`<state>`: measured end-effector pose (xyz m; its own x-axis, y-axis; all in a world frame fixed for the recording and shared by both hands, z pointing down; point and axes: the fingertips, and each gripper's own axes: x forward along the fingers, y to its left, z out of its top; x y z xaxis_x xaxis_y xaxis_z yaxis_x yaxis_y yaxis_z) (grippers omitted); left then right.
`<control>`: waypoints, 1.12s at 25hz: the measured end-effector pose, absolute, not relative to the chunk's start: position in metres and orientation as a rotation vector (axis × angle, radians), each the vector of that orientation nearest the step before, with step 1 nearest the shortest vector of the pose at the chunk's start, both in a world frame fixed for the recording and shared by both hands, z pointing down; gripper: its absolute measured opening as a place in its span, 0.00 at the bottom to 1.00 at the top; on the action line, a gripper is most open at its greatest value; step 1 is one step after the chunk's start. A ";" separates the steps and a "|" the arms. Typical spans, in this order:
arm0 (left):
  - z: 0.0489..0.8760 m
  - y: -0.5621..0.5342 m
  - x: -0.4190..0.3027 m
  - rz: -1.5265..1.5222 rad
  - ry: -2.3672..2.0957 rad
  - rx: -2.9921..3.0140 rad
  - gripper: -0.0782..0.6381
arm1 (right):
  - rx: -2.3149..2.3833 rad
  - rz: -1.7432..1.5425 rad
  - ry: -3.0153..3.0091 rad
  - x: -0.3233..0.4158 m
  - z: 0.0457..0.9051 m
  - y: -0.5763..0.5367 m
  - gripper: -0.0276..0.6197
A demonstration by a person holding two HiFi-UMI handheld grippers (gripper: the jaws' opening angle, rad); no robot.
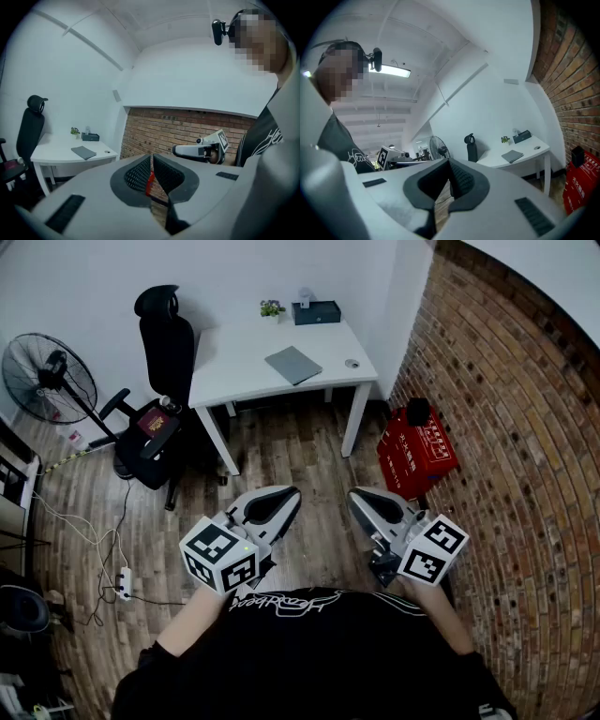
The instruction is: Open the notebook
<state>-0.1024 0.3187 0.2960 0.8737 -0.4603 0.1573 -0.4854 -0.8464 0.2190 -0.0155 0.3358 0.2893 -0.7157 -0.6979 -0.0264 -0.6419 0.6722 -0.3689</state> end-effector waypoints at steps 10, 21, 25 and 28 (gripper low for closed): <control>0.298 0.305 -0.088 0.188 -0.737 2.797 0.17 | -1.111 -0.517 2.739 -0.002 0.289 0.320 0.04; 0.304 0.272 -0.063 0.200 -0.868 2.793 0.21 | -1.146 -0.439 2.771 0.037 0.298 0.301 0.04; 0.321 0.260 -0.050 0.219 -0.889 2.757 0.39 | -1.151 -0.471 2.755 0.051 0.311 0.294 0.04; 0.334 0.250 -0.043 0.241 -0.909 2.743 0.44 | -1.148 -0.509 2.725 0.061 0.323 0.289 0.04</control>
<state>-0.0433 0.2500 0.3341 0.7927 -0.5646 0.2298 -0.6043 -0.7773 0.1748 0.0605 0.2888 0.3229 -0.6989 -0.7152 0.0019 -0.6676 0.6514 -0.3605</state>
